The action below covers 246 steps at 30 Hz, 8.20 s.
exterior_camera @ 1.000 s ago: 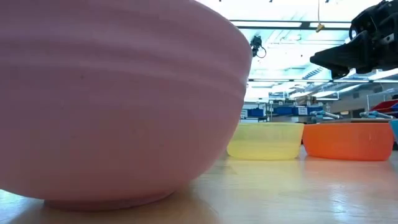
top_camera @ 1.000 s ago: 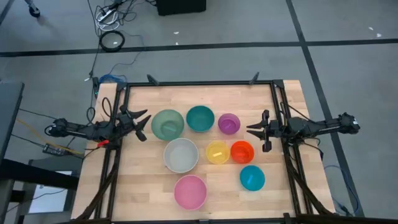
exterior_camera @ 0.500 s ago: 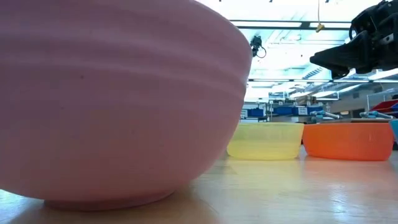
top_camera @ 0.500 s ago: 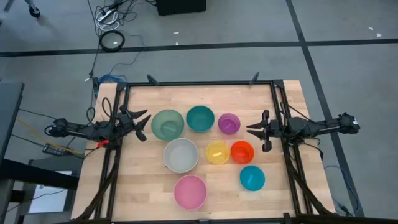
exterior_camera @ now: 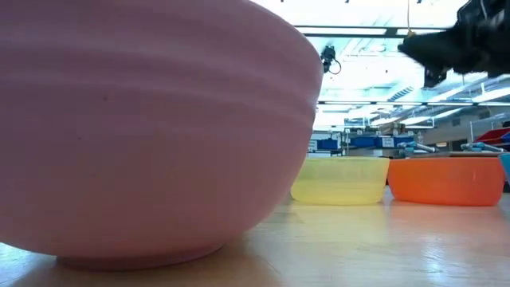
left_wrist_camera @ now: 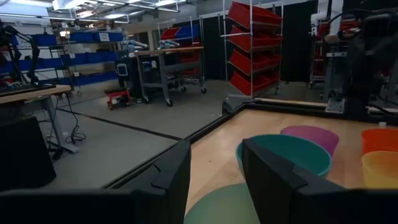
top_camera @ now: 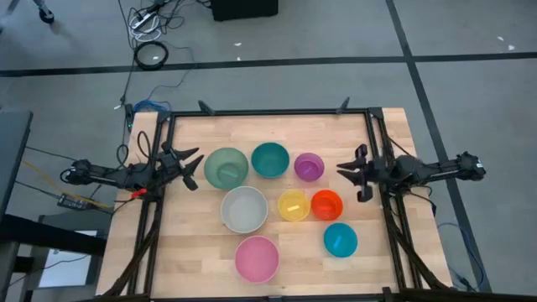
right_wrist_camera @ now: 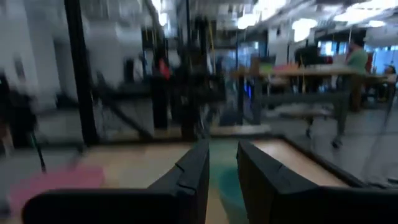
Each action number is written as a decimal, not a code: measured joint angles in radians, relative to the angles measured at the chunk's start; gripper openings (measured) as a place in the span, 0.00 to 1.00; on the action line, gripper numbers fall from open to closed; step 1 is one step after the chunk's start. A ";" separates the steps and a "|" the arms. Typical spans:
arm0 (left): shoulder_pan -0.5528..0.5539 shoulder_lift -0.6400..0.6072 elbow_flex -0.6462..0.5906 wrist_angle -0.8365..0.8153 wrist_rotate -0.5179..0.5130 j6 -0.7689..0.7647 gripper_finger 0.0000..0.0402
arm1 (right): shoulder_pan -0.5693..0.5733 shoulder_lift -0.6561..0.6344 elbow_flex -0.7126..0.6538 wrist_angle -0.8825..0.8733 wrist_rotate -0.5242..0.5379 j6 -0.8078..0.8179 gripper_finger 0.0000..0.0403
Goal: Nest bowls inside each other
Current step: Stack the gray bowl on top of the green bowl, then stack the pink bowl on top of the gray bowl
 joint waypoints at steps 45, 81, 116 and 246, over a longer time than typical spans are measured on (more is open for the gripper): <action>-0.001 0.000 0.000 0.552 0.294 -0.165 0.38 | -0.009 0.023 0.023 0.221 0.300 0.090 0.18; -0.003 1.107 1.074 -1.365 0.345 -0.488 0.38 | -0.053 1.793 1.649 -1.038 0.038 0.388 0.19; -0.003 1.062 1.075 -1.286 0.247 -0.478 0.38 | -0.039 2.000 1.709 -1.072 -0.133 0.574 0.33; -0.334 1.069 1.302 -1.102 0.290 -0.638 0.38 | 0.189 2.104 1.690 -0.907 -0.414 0.668 0.40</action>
